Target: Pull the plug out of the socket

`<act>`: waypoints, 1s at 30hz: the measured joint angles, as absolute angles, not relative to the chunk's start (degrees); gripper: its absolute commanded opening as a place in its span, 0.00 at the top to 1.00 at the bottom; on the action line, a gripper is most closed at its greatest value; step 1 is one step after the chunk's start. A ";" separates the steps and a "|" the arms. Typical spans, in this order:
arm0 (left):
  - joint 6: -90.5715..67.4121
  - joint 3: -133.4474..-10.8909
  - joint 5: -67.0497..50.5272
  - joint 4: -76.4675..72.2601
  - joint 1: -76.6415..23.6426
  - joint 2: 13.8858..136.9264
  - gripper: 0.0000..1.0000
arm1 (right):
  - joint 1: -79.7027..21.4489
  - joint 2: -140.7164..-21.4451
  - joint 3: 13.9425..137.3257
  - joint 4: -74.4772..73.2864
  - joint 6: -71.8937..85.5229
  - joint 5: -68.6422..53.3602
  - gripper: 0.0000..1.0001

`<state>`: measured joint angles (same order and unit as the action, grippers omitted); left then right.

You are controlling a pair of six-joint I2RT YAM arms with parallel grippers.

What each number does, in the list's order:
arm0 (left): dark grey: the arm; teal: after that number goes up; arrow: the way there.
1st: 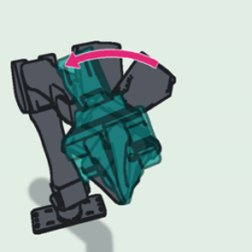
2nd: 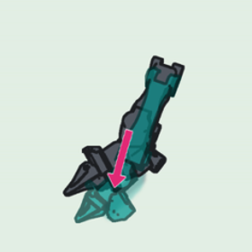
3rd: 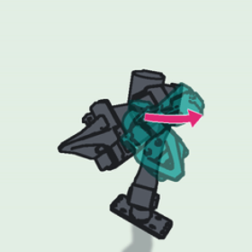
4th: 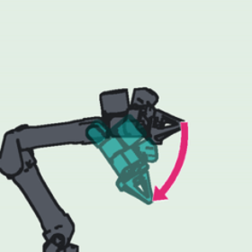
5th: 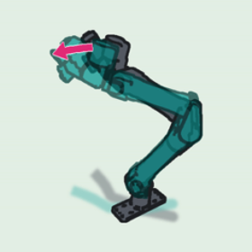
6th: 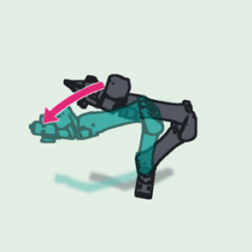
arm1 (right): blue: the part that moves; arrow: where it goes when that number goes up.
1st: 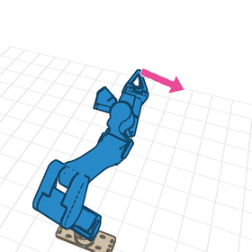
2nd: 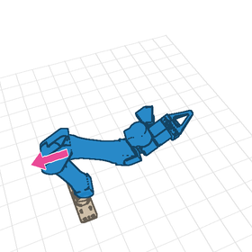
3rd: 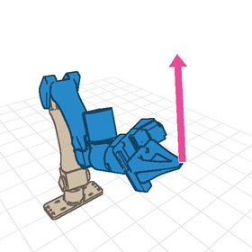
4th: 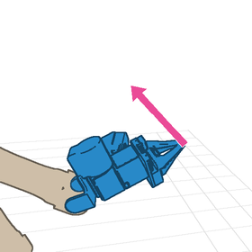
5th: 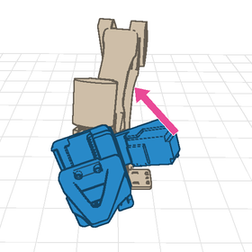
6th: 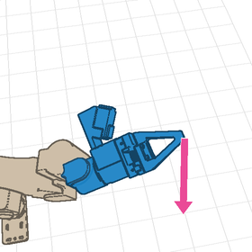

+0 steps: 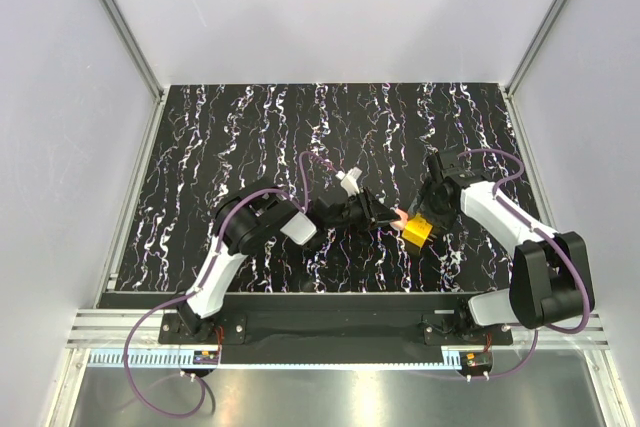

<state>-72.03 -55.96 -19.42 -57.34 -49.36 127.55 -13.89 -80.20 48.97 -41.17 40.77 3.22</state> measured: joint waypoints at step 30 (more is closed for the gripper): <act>-72.84 -51.46 -16.08 -58.26 -46.54 125.05 1.00 | -14.79 -81.62 50.06 -41.56 43.88 2.68 1.00</act>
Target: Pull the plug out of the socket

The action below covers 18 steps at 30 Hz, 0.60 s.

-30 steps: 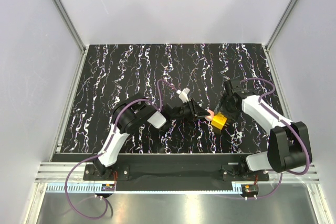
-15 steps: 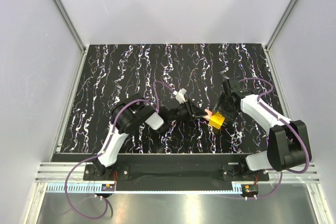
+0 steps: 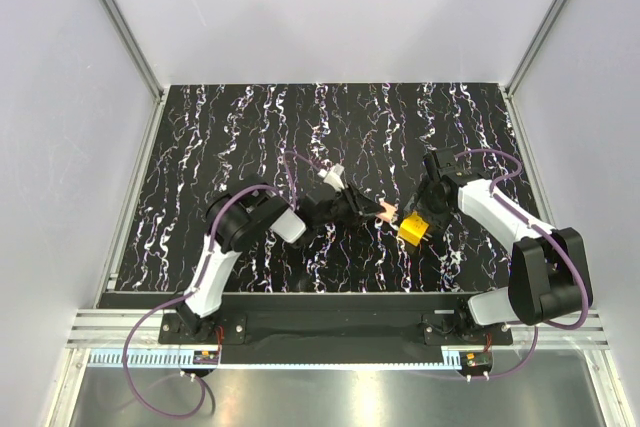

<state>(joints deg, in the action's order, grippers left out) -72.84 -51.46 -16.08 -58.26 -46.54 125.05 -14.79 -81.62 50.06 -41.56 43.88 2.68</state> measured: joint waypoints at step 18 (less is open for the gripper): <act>-64.97 -42.48 -12.36 -46.02 -44.31 109.51 1.00 | -14.79 -81.54 50.02 -41.58 44.77 3.03 1.00</act>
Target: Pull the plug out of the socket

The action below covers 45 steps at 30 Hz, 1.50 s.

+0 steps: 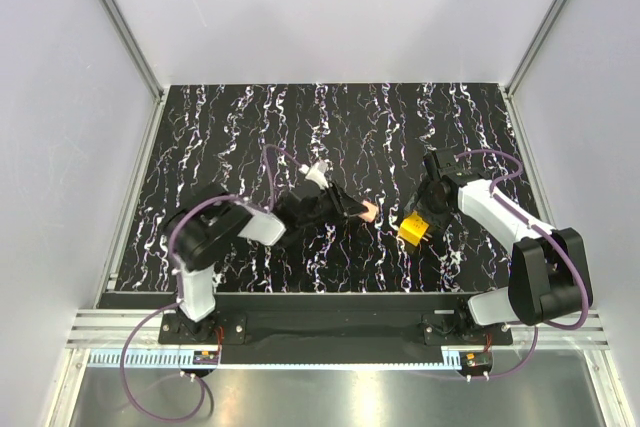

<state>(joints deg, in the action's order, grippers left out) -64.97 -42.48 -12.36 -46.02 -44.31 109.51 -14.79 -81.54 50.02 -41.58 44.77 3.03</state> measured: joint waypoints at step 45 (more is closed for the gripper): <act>-42.06 -22.46 -4.12 4.08 -25.91 62.04 0.43 | -15.44 -80.77 49.30 -40.49 43.57 3.11 1.00</act>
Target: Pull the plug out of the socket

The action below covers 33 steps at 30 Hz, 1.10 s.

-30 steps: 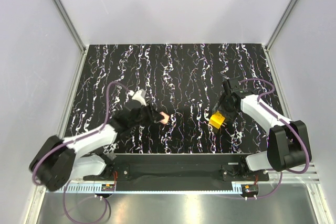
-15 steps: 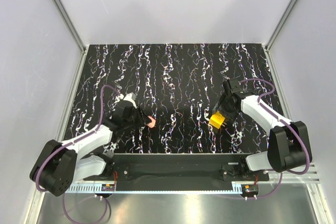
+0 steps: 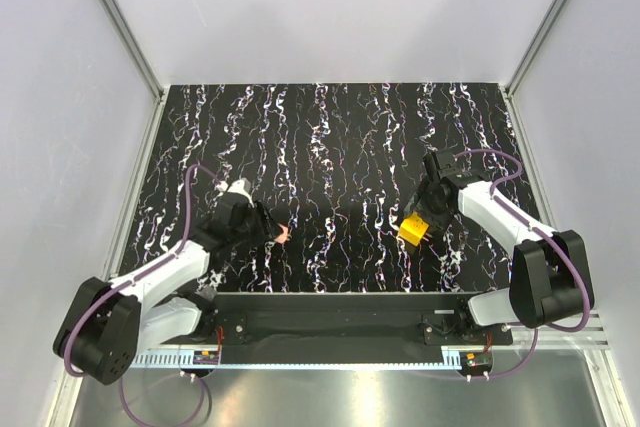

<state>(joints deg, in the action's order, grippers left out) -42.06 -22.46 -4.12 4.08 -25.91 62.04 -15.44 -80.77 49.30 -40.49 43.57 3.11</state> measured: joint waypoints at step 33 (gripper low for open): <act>-43.55 -24.16 -8.12 -1.50 -41.39 59.86 0.35 | -19.18 -80.07 49.54 -39.29 41.36 6.42 0.62</act>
<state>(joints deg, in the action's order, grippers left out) -43.55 -24.16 -8.12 -1.50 -41.39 59.86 -19.18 -80.07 49.54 -39.29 41.36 6.42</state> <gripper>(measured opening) 0.654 0.654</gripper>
